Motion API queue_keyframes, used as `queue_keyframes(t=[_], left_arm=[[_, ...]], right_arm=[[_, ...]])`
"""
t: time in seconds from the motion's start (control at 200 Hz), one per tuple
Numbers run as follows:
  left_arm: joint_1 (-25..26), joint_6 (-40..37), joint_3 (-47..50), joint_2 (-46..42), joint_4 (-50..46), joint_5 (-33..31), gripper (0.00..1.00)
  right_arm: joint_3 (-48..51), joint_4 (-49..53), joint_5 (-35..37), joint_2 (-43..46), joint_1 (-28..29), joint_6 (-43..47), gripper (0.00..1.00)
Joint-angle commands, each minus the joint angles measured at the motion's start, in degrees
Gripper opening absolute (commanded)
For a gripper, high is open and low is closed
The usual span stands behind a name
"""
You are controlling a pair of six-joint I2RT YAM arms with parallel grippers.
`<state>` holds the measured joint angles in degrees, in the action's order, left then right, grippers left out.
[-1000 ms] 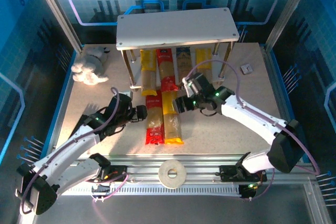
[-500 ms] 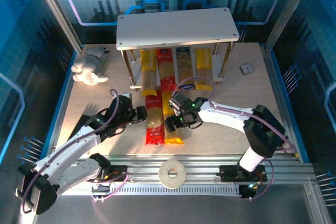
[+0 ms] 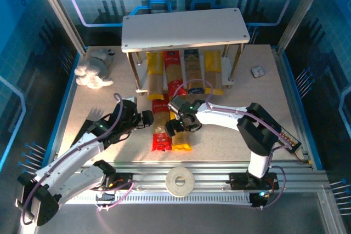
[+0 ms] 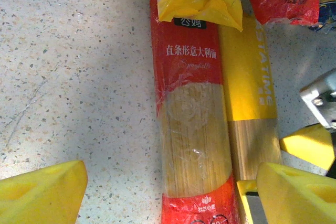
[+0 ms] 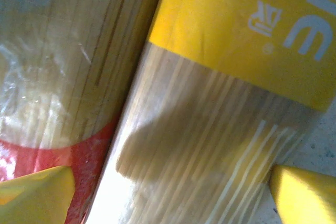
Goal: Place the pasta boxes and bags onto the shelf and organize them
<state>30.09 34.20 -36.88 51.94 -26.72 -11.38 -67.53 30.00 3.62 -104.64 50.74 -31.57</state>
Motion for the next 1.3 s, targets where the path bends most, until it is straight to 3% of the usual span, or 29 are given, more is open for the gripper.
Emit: queue_keyframes(t=[0.0, 0.265, 0.375, 0.485, 0.615, 0.67, 0.985, 1.045, 1.141, 1.296], left_arm=[[0.1, -0.2, 0.6, -1.2, 0.0, -1.0, 0.85], [-0.2, -0.2, 1.0, -2.2, -0.6, -1.4, 0.86], [-0.4, -0.2, 1.1, -2.6, -0.8, -1.4, 0.86], [-0.6, -0.4, 1.1, -3.0, -0.9, -1.3, 0.86], [-0.6, -0.4, 1.1, -2.9, -0.5, -1.3, 0.86], [-0.7, -0.4, 1.1, -2.9, -0.2, -1.2, 0.85], [-0.7, -0.4, 1.1, -2.9, -0.1, -0.8, 0.85], [-0.8, -0.3, 1.1, -2.9, -0.1, -0.8, 0.86], [-0.8, -0.3, 1.1, -2.9, -0.1, -0.6, 0.86], [-0.9, -0.3, 1.2, -2.9, 0.3, -0.4, 0.86]], right_arm=[[-2.1, 0.9, 1.4, -2.8, 0.7, -0.8, 0.97], [-3.4, 3.5, 4.1, -6.8, 0.7, -0.7, 0.96], [-2.3, 5.4, 5.4, -7.3, 0.3, 0.0, 0.86], [0.4, 6.9, 6.4, -5.6, -0.4, 0.5, 0.84], [3.2, 8.7, 8.2, -3.2, -0.5, 1.1, 0.66], [3.7, 10.0, 9.2, -2.9, -0.5, 1.4, 0.63], [5.0, 13.9, 10.4, 1.5, -0.5, 2.9, 0.70], [4.8, 13.3, 7.6, 2.7, -0.5, 3.7, 0.78], [4.4, 11.4, 4.6, 5.8, -0.6, 3.7, 1.00], [2.9, 10.2, 5.7, 7.0, -0.8, 3.9, 1.00]])
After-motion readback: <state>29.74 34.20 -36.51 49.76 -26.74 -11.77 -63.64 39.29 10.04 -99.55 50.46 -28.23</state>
